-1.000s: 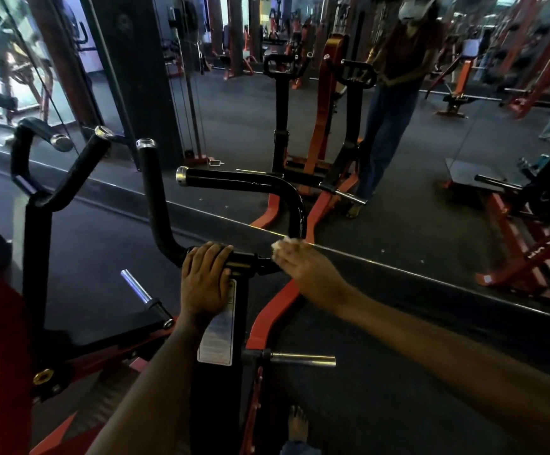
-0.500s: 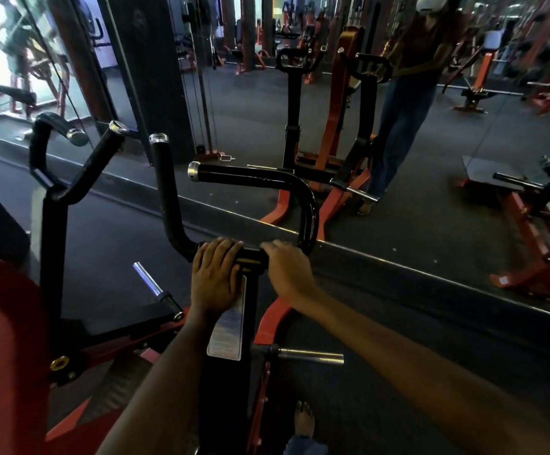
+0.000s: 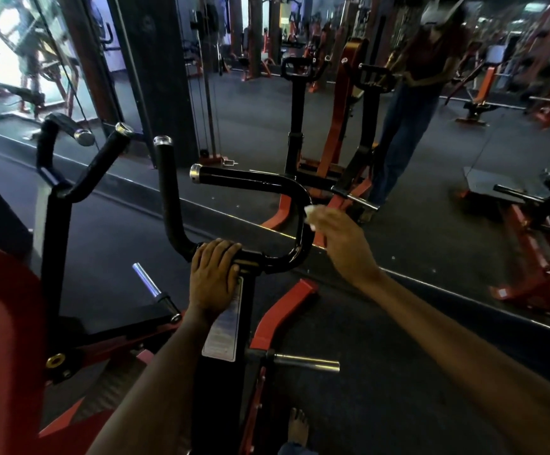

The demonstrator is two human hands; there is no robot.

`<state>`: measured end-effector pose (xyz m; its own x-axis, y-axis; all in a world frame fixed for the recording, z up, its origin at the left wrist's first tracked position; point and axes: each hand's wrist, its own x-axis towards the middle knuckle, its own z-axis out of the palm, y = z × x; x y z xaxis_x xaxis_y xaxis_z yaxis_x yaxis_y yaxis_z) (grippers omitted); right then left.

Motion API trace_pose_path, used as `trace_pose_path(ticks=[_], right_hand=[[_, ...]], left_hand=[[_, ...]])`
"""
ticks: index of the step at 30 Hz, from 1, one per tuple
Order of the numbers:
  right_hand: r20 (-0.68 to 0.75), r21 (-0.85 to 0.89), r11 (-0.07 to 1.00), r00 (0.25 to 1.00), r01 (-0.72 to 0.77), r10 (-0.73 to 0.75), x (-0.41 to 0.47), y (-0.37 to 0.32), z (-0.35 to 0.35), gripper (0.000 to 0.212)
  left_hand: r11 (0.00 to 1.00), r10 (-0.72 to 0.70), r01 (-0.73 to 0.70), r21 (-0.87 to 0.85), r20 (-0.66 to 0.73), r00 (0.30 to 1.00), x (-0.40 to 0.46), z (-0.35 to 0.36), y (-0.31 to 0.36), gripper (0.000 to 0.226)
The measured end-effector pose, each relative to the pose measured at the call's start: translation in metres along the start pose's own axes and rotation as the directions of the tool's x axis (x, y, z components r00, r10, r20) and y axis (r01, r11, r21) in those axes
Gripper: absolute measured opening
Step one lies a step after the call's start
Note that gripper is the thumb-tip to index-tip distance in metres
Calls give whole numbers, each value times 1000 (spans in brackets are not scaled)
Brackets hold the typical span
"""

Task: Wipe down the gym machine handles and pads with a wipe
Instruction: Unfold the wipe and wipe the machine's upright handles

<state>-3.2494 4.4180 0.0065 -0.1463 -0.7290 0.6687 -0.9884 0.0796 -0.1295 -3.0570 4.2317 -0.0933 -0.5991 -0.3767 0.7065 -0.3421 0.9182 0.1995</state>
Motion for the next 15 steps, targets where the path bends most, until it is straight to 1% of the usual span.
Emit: trace_pose_path(ticks=[2, 3, 5, 6, 7, 8, 9, 10, 12, 13, 15], right_hand=[[-100, 81, 991, 988, -108, 115, 43, -14, -1, 38], [-114, 121, 984, 982, -134, 148, 66, -24, 0, 36], [-76, 173, 973, 983, -153, 168, 108, -41, 12, 33], [-32, 170, 976, 989, -136, 144, 127, -48, 20, 32], [36, 140, 986, 996, -89, 84, 144, -56, 29, 33], [121, 105, 994, 993, -6, -7, 157, -64, 36, 35], [211, 55, 992, 970, 112, -121, 167, -71, 44, 37], [295, 23, 970, 925, 244, -239, 173, -76, 50, 39], [431, -57, 858, 788, 511, -440, 176, -73, 58, 40], [449, -81, 800, 738, 595, -504, 173, -66, 59, 39], [420, -136, 704, 684, 697, -597, 163, -50, 58, 35]], left_hand=[[1000, -22, 22, -6, -20, 1000, 2, 0, 2, 39], [1000, -28, 28, -2, -24, 999, 2, 1, 3, 39], [1000, -27, 27, 12, -14, 1000, 1, 1, 3, 40], [1000, -24, 25, 15, -8, 1000, 1, 2, 2, 41], [1000, -26, 26, 17, -2, 1000, 0, 3, 1, 42], [999, -30, 30, 16, 5, 1000, 0, 3, 0, 45], [999, -35, 35, 13, 9, 999, 0, 4, -1, 48], [999, -34, 34, 11, 11, 999, 0, 4, -2, 48], [1000, -22, 22, 11, 10, 1000, 0, 5, -4, 45], [1000, -16, 16, 9, 8, 1000, 1, 5, -4, 43], [1000, -8, 8, -5, -6, 1000, 1, 5, -4, 42]])
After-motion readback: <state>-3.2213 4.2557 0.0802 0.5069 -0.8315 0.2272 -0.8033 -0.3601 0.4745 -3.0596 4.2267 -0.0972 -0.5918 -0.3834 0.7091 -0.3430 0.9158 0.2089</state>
